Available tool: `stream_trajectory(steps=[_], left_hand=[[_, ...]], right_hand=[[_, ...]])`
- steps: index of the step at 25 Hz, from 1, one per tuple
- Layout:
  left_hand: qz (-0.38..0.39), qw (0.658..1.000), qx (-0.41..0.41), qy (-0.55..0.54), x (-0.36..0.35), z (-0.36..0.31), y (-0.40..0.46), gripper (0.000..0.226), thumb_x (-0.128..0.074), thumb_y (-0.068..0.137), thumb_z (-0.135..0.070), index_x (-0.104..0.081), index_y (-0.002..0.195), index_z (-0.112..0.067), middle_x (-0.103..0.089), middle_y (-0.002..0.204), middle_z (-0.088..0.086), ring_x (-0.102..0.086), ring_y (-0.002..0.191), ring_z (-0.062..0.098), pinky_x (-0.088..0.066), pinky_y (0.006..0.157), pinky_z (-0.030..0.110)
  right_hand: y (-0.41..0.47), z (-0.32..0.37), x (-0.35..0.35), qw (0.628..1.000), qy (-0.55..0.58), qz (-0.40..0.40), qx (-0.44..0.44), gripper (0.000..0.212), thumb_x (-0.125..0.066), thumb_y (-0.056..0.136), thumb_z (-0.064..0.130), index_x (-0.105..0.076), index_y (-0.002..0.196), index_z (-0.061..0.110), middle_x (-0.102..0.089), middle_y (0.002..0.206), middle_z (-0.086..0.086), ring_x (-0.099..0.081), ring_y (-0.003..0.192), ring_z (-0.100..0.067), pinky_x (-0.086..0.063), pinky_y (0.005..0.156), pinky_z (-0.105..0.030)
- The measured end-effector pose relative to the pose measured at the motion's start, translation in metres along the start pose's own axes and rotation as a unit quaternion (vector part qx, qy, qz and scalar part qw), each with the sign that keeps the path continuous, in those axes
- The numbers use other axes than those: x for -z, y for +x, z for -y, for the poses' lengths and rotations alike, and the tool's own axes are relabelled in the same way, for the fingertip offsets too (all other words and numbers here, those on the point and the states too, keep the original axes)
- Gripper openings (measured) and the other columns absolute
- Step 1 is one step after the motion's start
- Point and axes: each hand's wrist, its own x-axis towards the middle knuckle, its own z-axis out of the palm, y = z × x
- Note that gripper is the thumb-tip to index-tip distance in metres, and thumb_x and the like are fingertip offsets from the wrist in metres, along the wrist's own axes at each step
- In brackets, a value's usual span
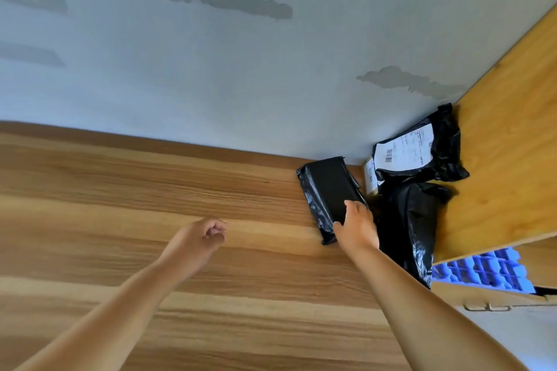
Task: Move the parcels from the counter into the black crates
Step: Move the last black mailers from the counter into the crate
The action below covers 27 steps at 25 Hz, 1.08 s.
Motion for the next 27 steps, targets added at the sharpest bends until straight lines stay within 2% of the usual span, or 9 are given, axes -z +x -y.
stream_trajectory(steps=[4,6,10,14,19,21,23,27], left_hand=[[0.029,1.000,0.005,0.003,-0.008,0.008,0.003,0.013,-0.054,0.094,-0.030,-0.059,0.106,-0.035,-0.063,0.107,-0.014,-0.068,0.093,0.029,-0.055,0.079,0.044],[0.035,0.999,0.005,0.009,-0.008,0.010,0.006,0.016,-0.053,0.095,-0.031,-0.059,0.109,-0.034,-0.063,0.109,-0.014,-0.067,0.095,0.028,-0.055,0.081,0.044],[0.029,0.998,-0.008,0.046,-0.006,0.012,0.014,0.023,-0.053,0.095,-0.032,-0.058,0.117,-0.030,-0.063,0.109,-0.013,-0.064,0.090,0.004,-0.056,0.084,0.030],[0.045,0.998,-0.017,0.050,-0.006,0.011,0.017,0.018,-0.054,0.095,-0.032,-0.058,0.113,-0.031,-0.062,0.106,-0.014,-0.065,0.087,0.005,-0.057,0.080,0.030],[0.065,0.995,-0.053,0.045,-0.001,-0.005,0.015,0.013,-0.055,0.095,-0.029,-0.058,0.106,-0.035,-0.065,0.106,-0.012,-0.063,0.088,0.002,-0.054,0.080,0.026],[0.062,0.993,-0.085,0.050,0.007,-0.017,0.010,0.019,-0.055,0.095,-0.029,-0.059,0.113,-0.031,-0.063,0.106,-0.016,-0.062,0.089,-0.001,-0.052,0.072,0.018],[0.040,0.990,-0.117,0.063,0.017,-0.032,0.005,0.024,-0.059,0.092,-0.034,-0.060,0.115,-0.029,-0.063,0.104,-0.018,-0.059,0.090,-0.006,-0.048,0.070,0.012],[-0.032,0.989,-0.139,0.038,0.047,-0.067,-0.007,0.029,-0.061,0.084,-0.051,-0.056,0.108,-0.037,-0.063,0.098,-0.020,-0.059,0.091,-0.004,-0.053,0.080,0.027]], right_hand=[[0.030,0.001,-0.009,0.991,-0.105,0.072,-0.046,0.087,-0.057,0.091,0.043,-0.005,0.151,0.008,-0.004,0.158,-0.024,-0.009,0.146,-0.036,-0.022,0.115,-0.044],[0.035,0.002,-0.015,0.985,-0.120,0.102,-0.066,0.097,-0.058,0.088,0.049,0.003,0.152,0.008,0.001,0.157,-0.026,-0.005,0.146,-0.039,-0.017,0.116,-0.046],[0.036,0.007,-0.017,0.986,-0.133,0.080,-0.069,0.103,-0.063,0.080,0.056,-0.003,0.152,0.012,-0.023,0.151,-0.020,-0.029,0.136,-0.035,-0.032,0.107,-0.043],[0.016,0.018,-0.022,0.989,-0.092,0.076,-0.087,0.105,-0.066,0.074,0.057,-0.009,0.151,0.015,-0.034,0.144,-0.016,-0.034,0.130,-0.033,-0.037,0.102,-0.041],[-0.022,0.047,-0.013,0.995,-0.013,0.045,-0.091,0.097,-0.069,0.071,0.052,-0.020,0.146,0.016,-0.041,0.137,-0.010,-0.039,0.125,-0.029,-0.037,0.100,-0.040],[-0.039,0.067,-0.004,0.997,0.009,0.026,-0.071,0.096,-0.068,0.070,0.051,-0.020,0.146,0.017,-0.040,0.138,-0.008,-0.039,0.126,-0.027,-0.034,0.104,-0.039],[-0.053,0.088,0.007,0.999,0.023,-0.007,-0.035,0.096,-0.068,0.069,0.051,-0.019,0.146,0.018,-0.039,0.139,-0.005,-0.038,0.126,-0.026,-0.031,0.106,-0.038],[-0.083,0.134,0.037,0.991,0.076,-0.103,0.030,0.094,-0.068,0.068,0.052,-0.023,0.144,0.019,-0.038,0.136,-0.001,-0.038,0.123,-0.022,-0.030,0.104,-0.036]])
